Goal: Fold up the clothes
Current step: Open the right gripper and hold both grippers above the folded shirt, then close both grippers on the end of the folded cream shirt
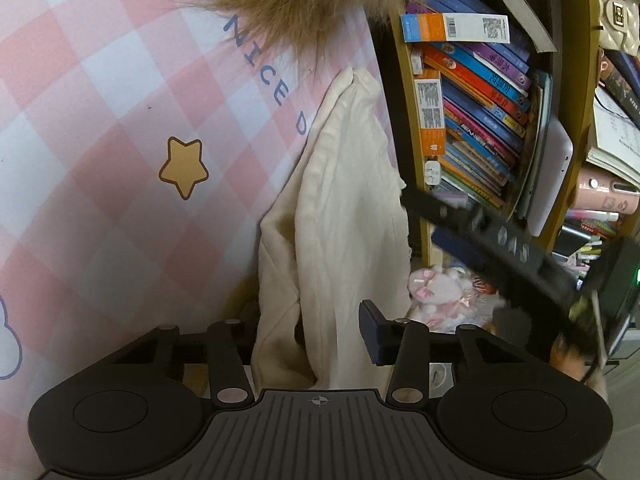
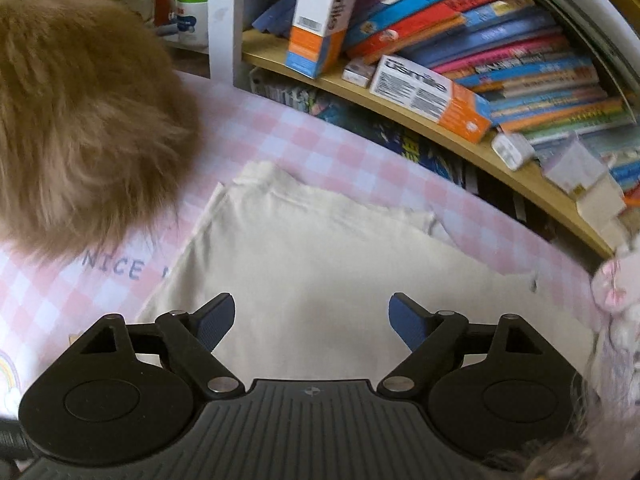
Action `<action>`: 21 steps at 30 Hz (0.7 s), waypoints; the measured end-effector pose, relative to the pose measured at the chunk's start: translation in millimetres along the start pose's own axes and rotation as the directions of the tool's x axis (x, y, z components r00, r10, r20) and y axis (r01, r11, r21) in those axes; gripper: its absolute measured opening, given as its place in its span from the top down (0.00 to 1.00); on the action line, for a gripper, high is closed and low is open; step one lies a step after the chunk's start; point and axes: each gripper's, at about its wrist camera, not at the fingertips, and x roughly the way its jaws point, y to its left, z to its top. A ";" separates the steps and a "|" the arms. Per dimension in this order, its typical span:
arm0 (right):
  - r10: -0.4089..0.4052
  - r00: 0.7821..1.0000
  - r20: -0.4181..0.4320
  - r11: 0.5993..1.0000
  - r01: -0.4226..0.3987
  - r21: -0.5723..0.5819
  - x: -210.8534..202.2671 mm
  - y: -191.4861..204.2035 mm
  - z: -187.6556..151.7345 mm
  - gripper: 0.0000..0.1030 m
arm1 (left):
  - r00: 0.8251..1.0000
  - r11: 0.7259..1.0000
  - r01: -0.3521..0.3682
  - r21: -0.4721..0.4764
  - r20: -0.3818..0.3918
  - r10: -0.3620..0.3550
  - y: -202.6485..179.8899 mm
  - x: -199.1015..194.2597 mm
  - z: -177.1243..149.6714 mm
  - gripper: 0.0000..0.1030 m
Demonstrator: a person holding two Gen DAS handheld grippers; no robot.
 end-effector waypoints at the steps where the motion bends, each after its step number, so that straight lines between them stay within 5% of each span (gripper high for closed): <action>1: -0.005 1.000 -0.008 1.000 0.005 -0.006 3.2 3.3 5.4 0.17 | 1.000 1.000 0.000 0.000 -0.001 0.000 0.2 0.0 0.1 0.60; 5: -0.020 0.999 -0.043 0.999 0.018 -0.029 16.3 16.3 24.2 0.14 | 1.000 1.000 -0.002 0.004 -0.007 0.002 0.4 0.5 -0.1 0.61; 7: -0.025 0.998 -0.057 0.999 0.023 -0.035 23.0 22.6 31.9 0.14 | 1.000 1.000 -0.001 0.026 -0.014 0.001 0.0 0.5 -1.3 0.89; 9: -0.031 0.998 -0.064 0.999 0.029 -0.028 28.1 27.3 40.3 0.14 | 1.000 0.996 -0.008 0.094 -0.009 0.009 -6.7 -0.7 -3.1 0.93; 14: 0.005 0.996 -0.085 0.999 -0.002 0.041 37.0 32.2 65.9 0.16 | 1.000 0.956 -0.019 0.294 0.004 0.019 -36.8 -3.3 -10.2 0.94; 21: -0.061 0.986 -0.155 0.994 0.045 -0.104 56.2 57.9 84.8 0.17 | 0.999 0.884 -0.028 0.467 -0.006 0.035 -64.7 0.6 -19.7 0.94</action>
